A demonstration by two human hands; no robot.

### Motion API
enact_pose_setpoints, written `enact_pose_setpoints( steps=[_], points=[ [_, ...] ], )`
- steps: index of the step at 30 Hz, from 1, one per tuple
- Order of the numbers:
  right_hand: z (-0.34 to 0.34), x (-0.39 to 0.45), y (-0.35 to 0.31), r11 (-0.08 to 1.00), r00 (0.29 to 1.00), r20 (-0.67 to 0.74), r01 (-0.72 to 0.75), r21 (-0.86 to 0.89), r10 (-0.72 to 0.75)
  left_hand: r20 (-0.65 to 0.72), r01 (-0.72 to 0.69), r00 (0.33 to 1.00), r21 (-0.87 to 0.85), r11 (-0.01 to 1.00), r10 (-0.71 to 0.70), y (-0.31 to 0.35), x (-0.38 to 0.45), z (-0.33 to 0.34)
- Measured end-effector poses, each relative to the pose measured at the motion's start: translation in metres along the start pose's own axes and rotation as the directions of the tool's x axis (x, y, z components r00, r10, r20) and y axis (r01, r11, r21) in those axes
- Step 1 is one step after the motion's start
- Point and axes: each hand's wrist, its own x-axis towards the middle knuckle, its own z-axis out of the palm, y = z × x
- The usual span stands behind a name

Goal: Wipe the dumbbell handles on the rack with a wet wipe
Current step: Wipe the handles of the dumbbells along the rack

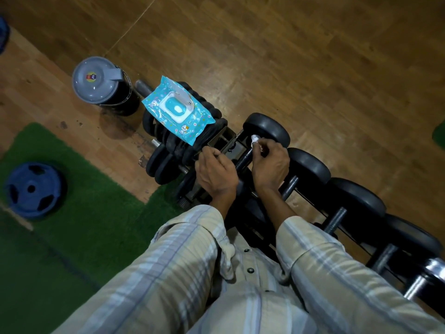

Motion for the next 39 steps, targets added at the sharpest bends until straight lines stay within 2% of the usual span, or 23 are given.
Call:
enact_pose_setpoints(
  steps=[3,6,8,10,13,15,17,18,19,21,22,24,27,30,32,36,38,39],
  points=[
    [-0.006,-0.006,0.009,0.989,0.976,0.166,0.129,0.068,-0.138,-0.003,-0.002,1.0,0.003,1.0,0.002,-0.001,0.0,-0.001],
    [-0.017,-0.012,0.022,0.953,0.886,0.366,0.222,0.207,-0.286,0.001,0.001,1.0,-0.006,1.0,-0.001,-0.001,0.0,0.0],
    [-0.022,-0.015,0.029,0.934,0.832,0.435,0.259,0.246,-0.345,0.003,-0.002,1.0,-0.007,1.0,0.002,-0.001,0.0,0.001],
    [-0.023,-0.016,0.033,0.936,0.841,0.422,0.256,0.242,-0.339,0.0,0.0,1.0,-0.003,1.0,0.0,-0.001,0.0,0.001],
    [-0.019,-0.014,0.033,0.958,0.928,0.284,0.184,0.219,-0.243,0.004,-0.004,1.0,0.004,1.0,0.004,-0.001,-0.001,0.0],
    [-0.015,-0.008,0.026,0.969,0.986,0.148,0.042,0.243,-0.08,-0.004,-0.002,1.0,0.005,1.0,0.002,-0.001,0.0,0.0],
    [-0.008,0.0,0.019,0.931,0.988,0.062,-0.152,0.333,0.139,-0.01,-0.003,1.0,0.003,1.0,0.003,-0.001,0.0,0.0],
    [-0.002,0.002,0.016,0.874,0.964,0.061,-0.261,0.41,0.259,-0.01,-0.004,1.0,0.003,1.0,0.004,-0.001,-0.001,0.0],
    [0.005,0.004,0.014,0.773,0.918,0.098,-0.378,0.509,0.384,-0.01,-0.005,1.0,0.003,1.0,0.005,-0.001,0.0,0.0],
    [0.015,0.007,0.009,0.47,0.764,0.254,-0.585,0.661,0.594,-0.004,0.0,1.0,-0.001,1.0,0.0,-0.001,0.0,0.001],
    [0.017,0.009,0.007,0.331,0.678,0.336,-0.656,0.678,0.654,0.0,0.003,1.0,0.0,1.0,-0.003,-0.001,0.0,0.001],
    [0.018,0.015,0.005,0.165,0.538,0.476,-0.765,0.623,0.696,0.001,0.003,1.0,0.011,1.0,-0.003,0.0,-0.001,0.001],
    [0.014,0.022,0.009,0.008,0.431,0.698,-0.854,0.52,0.572,0.001,0.003,1.0,0.023,1.0,-0.003,-0.002,0.0,0.001],
    [0.009,0.024,0.014,-0.195,0.405,0.811,-0.833,0.518,0.422,0.012,0.004,1.0,0.036,0.999,-0.004,-0.002,-0.001,0.001],
    [0.004,0.023,0.012,-0.27,0.429,0.851,-0.818,0.508,0.303,0.021,0.004,1.0,0.045,0.999,-0.005,-0.002,-0.001,0.002],
    [0.004,0.026,0.001,-0.24,0.47,0.873,-0.839,0.488,0.131,0.035,-0.022,0.999,0.046,0.999,0.02,-0.004,0.0,0.003],
    [0.008,0.029,-0.002,-0.19,0.469,0.876,-0.855,0.483,0.114,0.039,-0.019,0.999,0.043,0.999,0.017,-0.005,0.001,0.003],
    [0.008,0.03,-0.004,-0.129,0.467,0.874,-0.866,0.482,0.13,0.041,-0.02,0.999,0.04,0.999,0.019,-0.006,0.001,0.003]
  ],
)
